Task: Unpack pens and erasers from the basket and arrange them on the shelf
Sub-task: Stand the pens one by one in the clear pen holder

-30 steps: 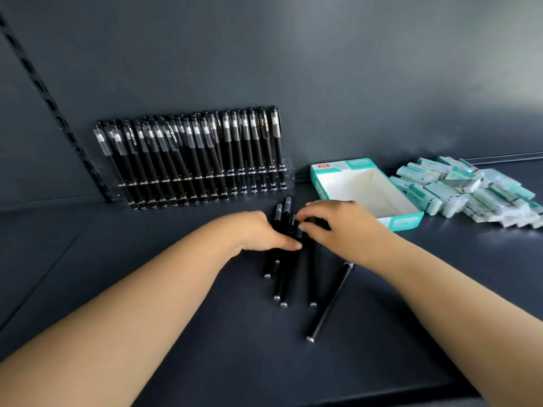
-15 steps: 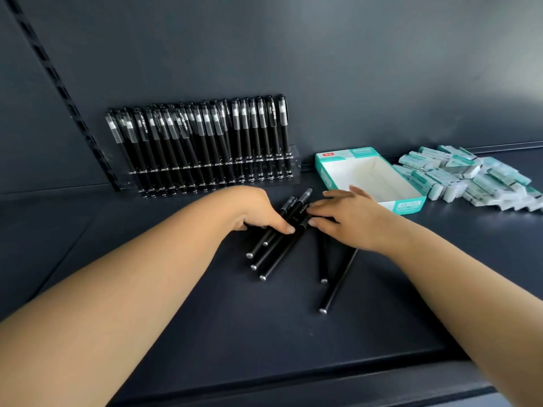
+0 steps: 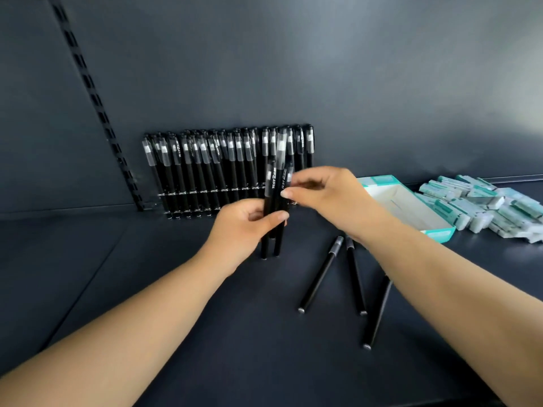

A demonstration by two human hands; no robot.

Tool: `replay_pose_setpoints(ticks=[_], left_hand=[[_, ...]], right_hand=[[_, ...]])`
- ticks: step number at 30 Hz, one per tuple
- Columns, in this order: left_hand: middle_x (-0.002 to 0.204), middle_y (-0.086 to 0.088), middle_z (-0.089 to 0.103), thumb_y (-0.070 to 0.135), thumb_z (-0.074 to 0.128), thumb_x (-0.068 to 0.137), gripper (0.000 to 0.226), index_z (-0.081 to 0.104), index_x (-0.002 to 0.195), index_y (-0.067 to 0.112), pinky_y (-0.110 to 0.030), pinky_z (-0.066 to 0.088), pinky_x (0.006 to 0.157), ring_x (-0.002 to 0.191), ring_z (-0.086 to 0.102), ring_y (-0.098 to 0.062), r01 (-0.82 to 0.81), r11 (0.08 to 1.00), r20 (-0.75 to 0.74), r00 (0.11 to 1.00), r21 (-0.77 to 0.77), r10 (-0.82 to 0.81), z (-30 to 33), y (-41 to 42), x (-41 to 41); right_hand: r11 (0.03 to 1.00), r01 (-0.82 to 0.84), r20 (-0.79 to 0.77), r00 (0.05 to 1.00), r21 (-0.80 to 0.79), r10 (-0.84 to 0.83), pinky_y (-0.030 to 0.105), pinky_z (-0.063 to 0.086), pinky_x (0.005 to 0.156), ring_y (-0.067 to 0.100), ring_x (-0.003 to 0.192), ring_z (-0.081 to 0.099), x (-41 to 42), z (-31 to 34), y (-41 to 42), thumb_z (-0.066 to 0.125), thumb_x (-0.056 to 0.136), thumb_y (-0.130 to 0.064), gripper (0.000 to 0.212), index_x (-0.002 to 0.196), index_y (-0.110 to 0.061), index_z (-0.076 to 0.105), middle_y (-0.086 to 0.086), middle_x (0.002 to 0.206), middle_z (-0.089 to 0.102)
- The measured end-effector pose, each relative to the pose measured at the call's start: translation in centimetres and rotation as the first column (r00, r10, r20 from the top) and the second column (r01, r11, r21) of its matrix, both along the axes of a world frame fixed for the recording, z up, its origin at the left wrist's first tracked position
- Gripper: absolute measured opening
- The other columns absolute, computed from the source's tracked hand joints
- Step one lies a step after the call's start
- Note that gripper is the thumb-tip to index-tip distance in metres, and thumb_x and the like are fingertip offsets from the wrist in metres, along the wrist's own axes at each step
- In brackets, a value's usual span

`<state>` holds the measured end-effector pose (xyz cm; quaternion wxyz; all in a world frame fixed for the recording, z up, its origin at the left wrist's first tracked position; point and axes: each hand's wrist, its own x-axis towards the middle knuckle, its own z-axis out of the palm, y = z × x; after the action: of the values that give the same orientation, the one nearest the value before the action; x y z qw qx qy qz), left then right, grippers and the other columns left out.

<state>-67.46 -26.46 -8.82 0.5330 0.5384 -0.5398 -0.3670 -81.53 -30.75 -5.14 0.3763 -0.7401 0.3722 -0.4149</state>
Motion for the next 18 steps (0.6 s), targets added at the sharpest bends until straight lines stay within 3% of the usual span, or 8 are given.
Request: replay_pose_setpoints(ticks=[4, 6, 9, 11, 13, 15, 18], left_hand=[[0.077, 0.000, 0.073, 0.013, 0.069, 0.078, 0.012, 0.067, 0.076, 0.025, -0.030, 0.055, 0.078, 0.079, 0.069, -0.014, -0.023, 1.000, 0.000, 1.000, -0.006, 0.023, -1.4, 0.0, 1.1], [0.069, 0.007, 0.071, 0.011, 0.069, 0.077, 0.016, 0.066, 0.076, 0.027, -0.025, 0.055, 0.073, 0.070, 0.068, -0.006, 0.011, 1.000, 0.028, 1.000, 0.018, -0.012, -1.9, 0.0, 1.3], [0.068, 0.007, 0.070, 0.010, 0.070, 0.077, 0.014, 0.066, 0.077, 0.024, -0.022, 0.055, 0.067, 0.066, 0.066, -0.005, 0.038, 0.998, 0.035, 0.999, 0.059, -0.040, -2.5, -0.3, 1.6], [0.067, 0.008, 0.070, 0.011, 0.069, 0.078, 0.015, 0.066, 0.076, 0.025, -0.016, 0.052, 0.063, 0.066, 0.066, -0.002, 0.067, 0.995, 0.051, 0.996, 0.076, -0.071, -2.8, -0.6, 1.8], [0.065, 0.011, 0.070, 0.010, 0.067, 0.080, 0.017, 0.065, 0.077, 0.027, -0.014, 0.052, 0.063, 0.066, 0.066, 0.000, 0.090, 0.992, 0.038, 0.995, 0.087, -0.093, -2.9, -0.9, 1.9], [0.064, 0.009, 0.069, 0.006, 0.061, 0.084, 0.016, 0.064, 0.081, 0.022, -0.015, 0.053, 0.062, 0.063, 0.066, 0.001, 0.081, 0.993, -0.067, 0.995, 0.089, -0.075, -2.9, -1.4, 2.1], [0.076, 0.006, 0.067, 0.007, 0.050, 0.092, 0.014, 0.057, 0.087, 0.018, -0.016, 0.053, 0.061, 0.063, 0.066, 0.002, -0.026, 0.998, -0.159, 0.987, 0.054, 0.034, -2.4, -2.6, 3.0]], right_hand=[[1.000, -0.017, -0.025, 1.000, 0.016, 0.017, 0.004, 0.041, 0.062, -0.009, 0.058, 0.053, 1.2, -0.8, -0.2, 0.075, 0.073, -0.016, 0.018, 0.072, -0.026, 0.060, -0.012, 0.068, 0.059], [1.000, 0.003, -0.097, 0.995, 0.000, -0.003, 0.012, 0.044, 0.064, -0.004, 0.062, 0.053, 1.6, -1.1, -0.3, 0.073, 0.075, -0.017, 0.014, 0.069, -0.021, 0.061, -0.003, 0.069, 0.061], [0.995, -0.030, -0.145, 0.989, 0.095, 0.043, 0.032, 0.053, 0.083, 0.017, 0.080, 0.063, 1.8, -1.1, -0.8, 0.070, 0.077, -0.012, 0.005, 0.080, -0.012, 0.066, 0.014, 0.089, 0.069], [0.981, -0.067, -0.126, 0.988, 0.181, 0.091, 0.032, 0.056, 0.081, 0.016, 0.075, 0.063, 1.7, -1.0, -1.3, 0.070, 0.078, -0.007, 0.007, 0.081, -0.003, 0.066, 0.019, 0.084, 0.065], [0.966, -0.100, -0.071, 0.990, 0.240, 0.120, 0.024, 0.057, 0.074, 0.010, 0.069, 0.061, 1.5, -0.6, -1.9, 0.069, 0.077, -0.002, 0.006, 0.082, -0.003, 0.065, 0.010, 0.079, 0.061], [0.965, -0.089, 0.021, 0.996, 0.248, 0.086, 0.018, 0.056, 0.067, 0.003, 0.063, 0.060, 1.6, 0.1, -2.9, 0.067, 0.077, 0.003, 0.023, 0.099, -0.001, 0.064, -0.001, 0.078, 0.058], [0.987, 0.011, 0.122, 0.992, 0.161, -0.031, 0.021, 0.056, 0.068, 0.006, 0.063, 0.057, 2.1, 1.5, -4.8, 0.066, 0.076, 0.006, 0.043, 0.117, -0.002, 0.054, -0.002, 0.070, 0.050]])
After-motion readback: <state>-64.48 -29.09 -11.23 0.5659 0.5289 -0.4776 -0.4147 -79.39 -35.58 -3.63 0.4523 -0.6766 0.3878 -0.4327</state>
